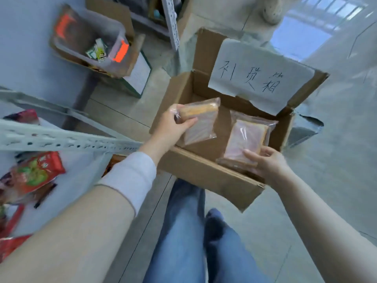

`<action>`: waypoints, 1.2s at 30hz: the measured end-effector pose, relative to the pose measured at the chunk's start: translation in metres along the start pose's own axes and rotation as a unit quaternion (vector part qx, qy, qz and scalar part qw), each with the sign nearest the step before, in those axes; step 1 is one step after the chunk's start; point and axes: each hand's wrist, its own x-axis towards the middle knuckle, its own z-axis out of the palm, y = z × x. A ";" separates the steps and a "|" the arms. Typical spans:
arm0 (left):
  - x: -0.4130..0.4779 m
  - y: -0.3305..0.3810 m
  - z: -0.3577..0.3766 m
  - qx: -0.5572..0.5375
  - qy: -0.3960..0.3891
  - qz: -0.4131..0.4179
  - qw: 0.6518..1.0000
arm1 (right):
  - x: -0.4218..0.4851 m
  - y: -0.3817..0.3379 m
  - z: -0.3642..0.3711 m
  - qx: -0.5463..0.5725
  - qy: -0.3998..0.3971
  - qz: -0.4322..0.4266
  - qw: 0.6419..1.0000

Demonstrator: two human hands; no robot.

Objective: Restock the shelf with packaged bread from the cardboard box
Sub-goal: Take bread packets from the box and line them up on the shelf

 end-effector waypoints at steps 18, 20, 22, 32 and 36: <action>-0.500 0.032 -0.316 -0.103 0.458 0.143 0.871 | -0.427 0.045 0.152 -0.185 -0.314 -0.391 0.845; -0.554 0.013 -0.354 -0.116 0.480 0.152 0.856 | -0.468 0.067 0.189 -0.194 -0.355 -0.411 0.817; -0.608 -0.014 -0.388 -0.135 0.508 0.156 0.836 | -0.507 0.097 0.227 -0.213 -0.407 -0.396 0.795; -0.767 -0.203 -0.495 -0.206 0.578 0.035 0.789 | -0.631 0.226 0.375 -0.309 -0.520 -0.351 0.715; -0.753 -0.229 -0.525 -0.236 0.576 0.032 0.782 | -0.645 0.232 0.437 -0.332 -0.461 -0.433 0.700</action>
